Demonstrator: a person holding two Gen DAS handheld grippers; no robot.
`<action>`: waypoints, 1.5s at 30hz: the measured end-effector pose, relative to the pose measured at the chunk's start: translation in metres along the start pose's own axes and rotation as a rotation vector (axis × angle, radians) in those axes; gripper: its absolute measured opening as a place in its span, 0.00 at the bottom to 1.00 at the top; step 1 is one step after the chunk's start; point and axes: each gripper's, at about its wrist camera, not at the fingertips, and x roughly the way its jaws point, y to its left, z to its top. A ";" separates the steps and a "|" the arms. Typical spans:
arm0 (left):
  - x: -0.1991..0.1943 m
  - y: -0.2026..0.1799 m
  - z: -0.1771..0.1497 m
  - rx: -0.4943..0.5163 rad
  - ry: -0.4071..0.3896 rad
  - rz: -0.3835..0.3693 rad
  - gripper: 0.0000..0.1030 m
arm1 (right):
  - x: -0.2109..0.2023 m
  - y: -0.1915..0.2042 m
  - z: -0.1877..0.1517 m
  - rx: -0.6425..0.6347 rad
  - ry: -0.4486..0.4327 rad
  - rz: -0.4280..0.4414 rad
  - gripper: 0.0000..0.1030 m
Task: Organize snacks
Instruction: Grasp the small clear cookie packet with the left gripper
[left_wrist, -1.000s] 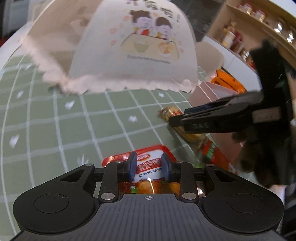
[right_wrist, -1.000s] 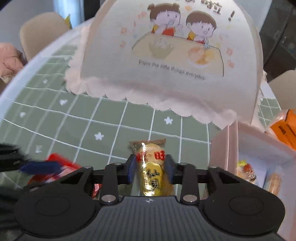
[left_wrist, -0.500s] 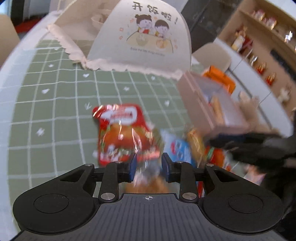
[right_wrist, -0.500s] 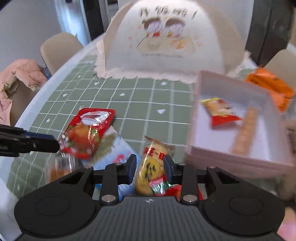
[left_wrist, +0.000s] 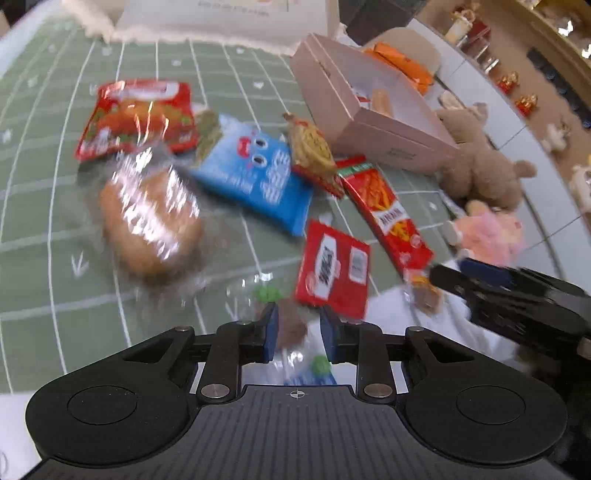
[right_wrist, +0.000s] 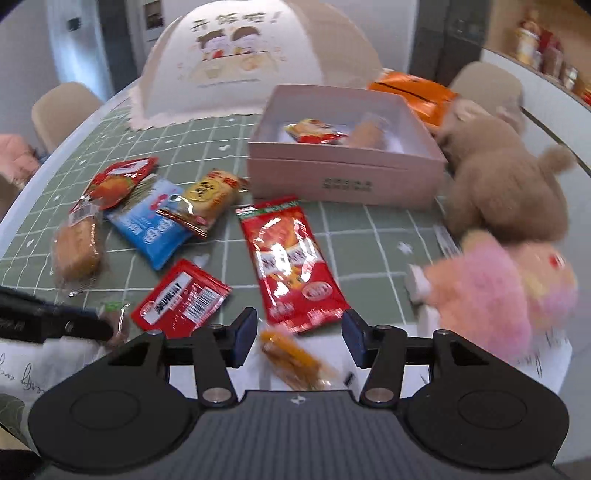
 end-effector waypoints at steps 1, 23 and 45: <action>0.002 -0.008 0.000 0.048 -0.013 0.030 0.28 | -0.003 -0.001 -0.003 0.010 -0.011 0.005 0.53; -0.017 0.004 -0.010 0.178 0.001 0.167 0.37 | 0.025 0.030 -0.024 0.006 0.041 0.099 0.64; -0.020 -0.013 -0.010 0.235 -0.010 0.171 0.39 | 0.031 0.034 -0.030 -0.019 -0.002 -0.003 0.79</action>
